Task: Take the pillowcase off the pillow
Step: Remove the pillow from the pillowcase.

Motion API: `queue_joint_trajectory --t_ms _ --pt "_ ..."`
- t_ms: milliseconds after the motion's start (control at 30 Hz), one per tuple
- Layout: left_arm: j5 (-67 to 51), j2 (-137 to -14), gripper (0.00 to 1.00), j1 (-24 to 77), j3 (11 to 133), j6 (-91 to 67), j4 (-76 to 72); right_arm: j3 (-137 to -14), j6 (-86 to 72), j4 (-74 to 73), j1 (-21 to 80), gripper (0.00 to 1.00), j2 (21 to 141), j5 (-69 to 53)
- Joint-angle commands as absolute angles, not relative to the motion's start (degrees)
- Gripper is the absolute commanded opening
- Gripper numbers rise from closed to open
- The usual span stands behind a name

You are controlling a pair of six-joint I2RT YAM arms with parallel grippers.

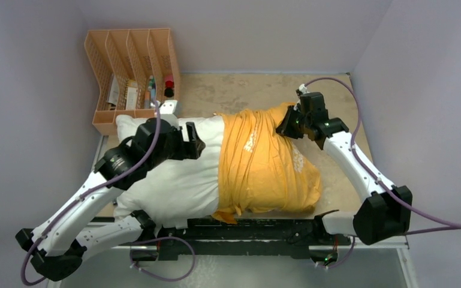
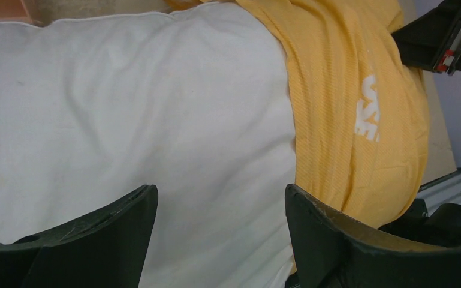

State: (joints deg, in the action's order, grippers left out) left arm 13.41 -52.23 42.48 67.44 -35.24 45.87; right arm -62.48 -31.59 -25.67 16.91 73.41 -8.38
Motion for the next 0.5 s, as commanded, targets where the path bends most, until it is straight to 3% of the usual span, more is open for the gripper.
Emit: queue_joint_trajectory --t_ms 0,67,133,167,267,300,333,467 --pt "8.39 -55.04 0.77 44.02 64.88 -32.47 42.76 -68.98 -28.52 -25.57 17.89 0.00 76.33 -7.53" --pt "7.95 -56.14 0.78 44.91 61.97 -33.32 40.56 -70.35 -26.69 -27.62 17.86 0.00 76.48 -2.88" --pt "17.83 -59.57 0.76 45.55 61.64 -35.22 45.67 -71.09 -24.97 -29.25 17.76 0.00 75.94 3.95" --pt "23.78 -61.52 0.71 45.61 61.95 -36.80 49.36 -71.32 -24.51 -30.17 17.61 0.00 75.61 8.70" --pt "37.27 -65.24 0.34 45.53 62.49 -39.60 56.26 -70.04 -21.52 -28.77 13.86 0.00 74.82 16.45" --pt "39.55 -65.26 0.07 45.53 62.23 -40.36 56.70 -70.47 -21.04 -28.77 10.86 0.00 74.91 14.75" --pt "41.81 -65.09 0.00 45.47 62.03 -41.75 56.94 -71.25 -21.04 -29.15 7.08 0.00 75.17 12.20" --pt "48.27 -66.56 0.00 44.96 62.97 -44.72 59.97 -75.84 -20.68 -30.26 1.75 0.00 75.72 10.96"
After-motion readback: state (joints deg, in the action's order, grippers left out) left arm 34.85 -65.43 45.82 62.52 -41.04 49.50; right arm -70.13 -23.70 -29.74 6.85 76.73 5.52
